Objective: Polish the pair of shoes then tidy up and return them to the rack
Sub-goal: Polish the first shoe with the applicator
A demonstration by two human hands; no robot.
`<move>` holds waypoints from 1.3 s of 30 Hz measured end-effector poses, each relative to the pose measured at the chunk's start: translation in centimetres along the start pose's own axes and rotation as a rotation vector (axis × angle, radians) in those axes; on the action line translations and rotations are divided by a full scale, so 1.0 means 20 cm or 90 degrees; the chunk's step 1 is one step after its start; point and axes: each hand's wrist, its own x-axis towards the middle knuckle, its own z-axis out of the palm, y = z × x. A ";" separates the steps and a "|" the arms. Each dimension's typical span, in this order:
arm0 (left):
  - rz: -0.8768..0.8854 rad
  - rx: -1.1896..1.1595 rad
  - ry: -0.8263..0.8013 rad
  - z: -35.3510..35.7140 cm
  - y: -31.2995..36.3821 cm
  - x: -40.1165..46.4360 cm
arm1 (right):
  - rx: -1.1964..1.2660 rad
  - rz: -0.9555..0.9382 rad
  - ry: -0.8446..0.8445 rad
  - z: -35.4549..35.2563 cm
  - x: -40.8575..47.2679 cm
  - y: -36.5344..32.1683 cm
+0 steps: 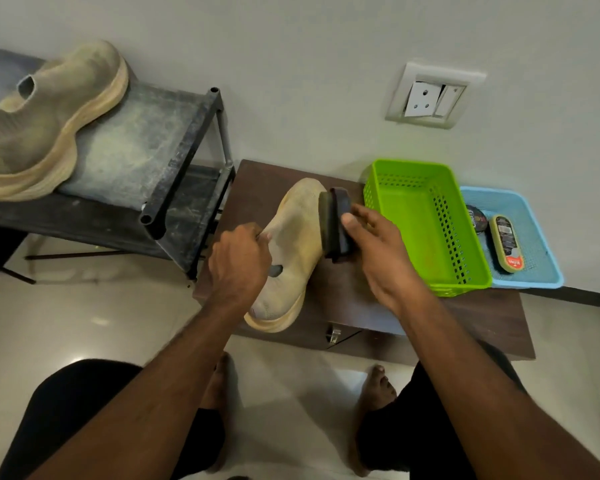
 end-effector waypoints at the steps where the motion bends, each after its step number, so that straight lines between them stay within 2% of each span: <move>1: -0.001 0.001 -0.002 0.00 0.00 0.00 | 0.197 0.101 -0.035 -0.02 -0.02 -0.02; 3: 0.003 0.003 -0.006 0.01 0.01 0.01 | 0.373 0.224 -0.075 -0.06 -0.04 -0.05; 5: 0.008 0.005 -0.004 0.00 0.02 0.00 | 0.399 0.227 -0.111 -0.06 -0.05 -0.05; 6: 0.010 0.002 -0.002 0.00 0.02 0.00 | 0.360 0.197 -0.115 -0.05 -0.05 -0.04; 7: 0.009 0.000 -0.002 0.00 0.02 -0.01 | 0.264 0.138 -0.119 -0.03 -0.05 -0.04; 10: 0.010 0.006 -0.006 -0.01 0.02 -0.01 | -0.354 -0.152 -0.178 -0.02 -0.10 0.03; 12: 0.014 0.018 0.002 -0.01 0.03 -0.01 | -0.628 -0.278 -0.224 0.01 -0.13 0.10; 14: 0.017 0.032 0.003 -0.01 0.03 -0.01 | -0.700 -0.299 -0.180 0.05 -0.10 0.14; 17: 0.021 0.029 -0.001 0.00 0.04 -0.02 | -0.801 -0.289 -0.043 0.07 -0.02 0.17; 18: 0.018 0.027 0.001 0.00 0.04 -0.03 | -0.807 -0.293 -0.005 0.08 -0.01 0.17; 20: 0.019 0.019 0.006 0.00 0.03 -0.03 | -0.707 -0.309 0.044 0.08 -0.05 0.14; 21: 0.021 0.016 0.007 -0.01 0.02 -0.03 | -0.634 -0.307 0.039 0.08 -0.08 0.12; 23: 0.025 0.021 0.005 -0.01 0.02 -0.03 | -0.554 -0.265 -0.048 0.09 -0.16 0.10; 25: 0.029 0.039 0.002 0.00 0.03 -0.02 | -0.587 -0.218 -0.103 0.09 -0.16 0.12; 29: 0.047 0.052 -0.013 -0.01 0.03 -0.03 | -0.808 -0.261 0.049 0.09 -0.02 0.16; 31: 0.064 0.048 -0.032 -0.02 0.03 -0.02 | -0.777 -0.259 0.074 0.10 -0.01 0.14; 33: 0.073 0.050 -0.060 -0.03 0.02 -0.01 | -0.690 -0.242 0.010 0.10 -0.08 0.12; 36: 0.098 0.092 -0.123 -0.07 -0.01 0.00 | -0.682 -0.148 -0.137 0.08 -0.21 0.10; 39: 0.105 0.111 -0.182 -0.08 -0.02 -0.05 | -0.638 -0.052 -0.148 0.03 -0.22 0.07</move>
